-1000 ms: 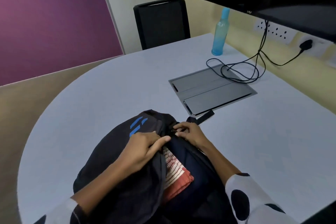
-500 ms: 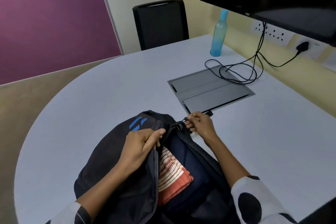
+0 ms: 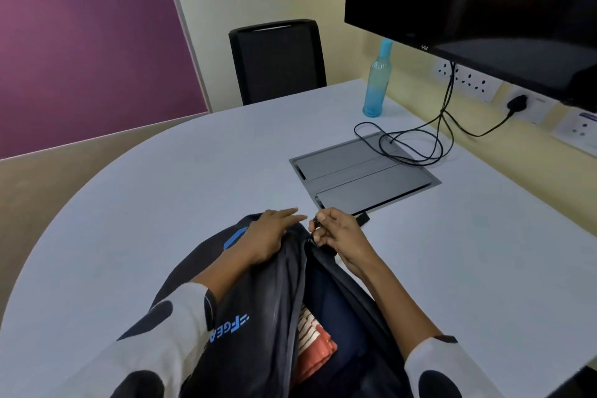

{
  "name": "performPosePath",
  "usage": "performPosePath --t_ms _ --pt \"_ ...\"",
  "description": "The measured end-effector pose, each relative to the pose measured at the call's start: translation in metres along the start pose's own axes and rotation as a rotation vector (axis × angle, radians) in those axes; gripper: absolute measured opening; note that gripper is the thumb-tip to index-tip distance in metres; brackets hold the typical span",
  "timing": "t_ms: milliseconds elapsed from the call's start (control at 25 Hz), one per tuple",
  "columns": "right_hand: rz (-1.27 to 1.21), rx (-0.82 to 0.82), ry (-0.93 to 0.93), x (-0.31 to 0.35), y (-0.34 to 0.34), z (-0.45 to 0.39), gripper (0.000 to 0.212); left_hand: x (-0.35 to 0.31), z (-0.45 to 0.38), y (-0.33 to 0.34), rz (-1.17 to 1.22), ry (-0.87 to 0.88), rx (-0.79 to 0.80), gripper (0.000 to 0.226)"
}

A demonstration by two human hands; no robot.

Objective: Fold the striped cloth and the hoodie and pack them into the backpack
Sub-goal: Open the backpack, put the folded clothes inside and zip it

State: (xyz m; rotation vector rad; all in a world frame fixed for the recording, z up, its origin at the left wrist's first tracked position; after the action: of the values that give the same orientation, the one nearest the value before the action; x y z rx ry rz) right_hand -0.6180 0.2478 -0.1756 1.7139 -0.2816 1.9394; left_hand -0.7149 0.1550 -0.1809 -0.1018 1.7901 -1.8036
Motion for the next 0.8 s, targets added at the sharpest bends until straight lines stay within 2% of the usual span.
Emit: performPosePath --t_ms 80,120,200,280,400,640,800 --pt "0.049 0.023 -0.009 0.006 0.007 0.0 0.018 -0.008 -0.012 0.024 0.016 0.024 0.2 0.045" --pt "0.067 0.035 -0.009 0.008 0.011 0.001 0.019 -0.011 -0.015 0.028 0.046 0.035 0.242 0.034" --pt "0.097 0.053 0.0 0.006 0.013 0.005 0.02 -0.01 -0.021 0.026 -0.015 0.079 0.217 0.025" --pt "0.13 0.052 0.001 0.0 0.007 0.013 0.019 -0.004 -0.021 0.02 -0.097 0.085 0.143 0.026" --pt "0.117 0.034 -0.008 -0.005 -0.006 0.026 0.018 -0.003 -0.022 0.016 -0.039 0.072 0.102 0.024" --pt "0.113 0.039 -0.022 -0.011 -0.015 0.036 0.015 0.001 -0.026 0.006 0.012 0.08 0.17 0.026" --pt "-0.074 -0.015 0.047 -0.008 -0.027 0.024 0.015 -0.01 -0.025 0.023 0.028 0.17 0.341 0.027"
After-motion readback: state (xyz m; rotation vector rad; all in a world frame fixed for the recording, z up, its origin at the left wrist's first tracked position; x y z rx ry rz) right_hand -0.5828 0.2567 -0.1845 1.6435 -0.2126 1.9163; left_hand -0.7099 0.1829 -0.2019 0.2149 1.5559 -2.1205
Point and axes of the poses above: each hand's wrist, its own z-axis away from the middle knuckle, its own y-axis out of the palm, x = y × z, the point moved 8 cm from there along -z, towards the middle knuckle, and after that the axes turned 3 degrees about -x, right-handed, at the moved point
